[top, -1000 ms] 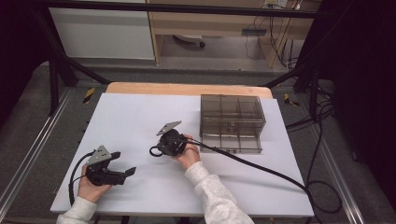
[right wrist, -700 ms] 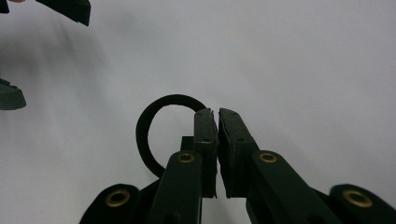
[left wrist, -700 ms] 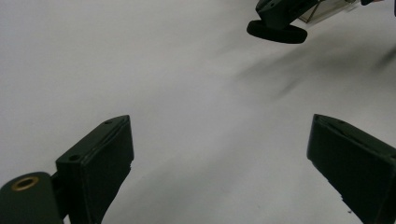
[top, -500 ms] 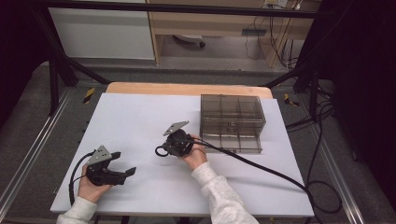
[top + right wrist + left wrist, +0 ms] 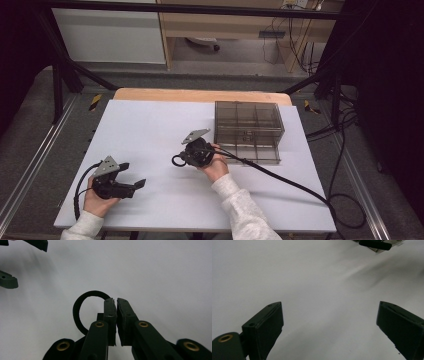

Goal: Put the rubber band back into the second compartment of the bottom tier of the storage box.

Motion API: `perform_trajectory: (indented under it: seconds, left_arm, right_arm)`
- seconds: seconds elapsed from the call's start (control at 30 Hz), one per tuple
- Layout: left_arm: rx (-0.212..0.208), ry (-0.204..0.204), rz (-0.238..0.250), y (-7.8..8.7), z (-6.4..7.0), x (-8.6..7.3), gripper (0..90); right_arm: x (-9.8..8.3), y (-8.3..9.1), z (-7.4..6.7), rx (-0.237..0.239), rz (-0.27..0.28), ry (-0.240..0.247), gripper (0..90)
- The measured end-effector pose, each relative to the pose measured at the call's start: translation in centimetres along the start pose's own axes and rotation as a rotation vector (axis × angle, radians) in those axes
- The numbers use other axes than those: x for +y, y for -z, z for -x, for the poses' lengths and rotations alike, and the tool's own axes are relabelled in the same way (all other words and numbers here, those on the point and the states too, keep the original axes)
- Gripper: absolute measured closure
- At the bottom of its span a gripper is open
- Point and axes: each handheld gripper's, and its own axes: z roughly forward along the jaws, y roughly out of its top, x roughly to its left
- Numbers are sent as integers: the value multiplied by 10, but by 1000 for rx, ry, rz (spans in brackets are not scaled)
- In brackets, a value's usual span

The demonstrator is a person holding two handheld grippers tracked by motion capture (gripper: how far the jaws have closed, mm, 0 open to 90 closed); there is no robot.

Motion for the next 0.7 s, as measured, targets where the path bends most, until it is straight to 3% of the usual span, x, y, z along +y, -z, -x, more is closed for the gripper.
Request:
perform_trajectory:
  seconds: [0.7]
  left_arm:
    - [1, 1, -1, 0, 0, 0, 69]
  right_arm:
    - [-15, 23, 11, -24, 14, -9, 861]
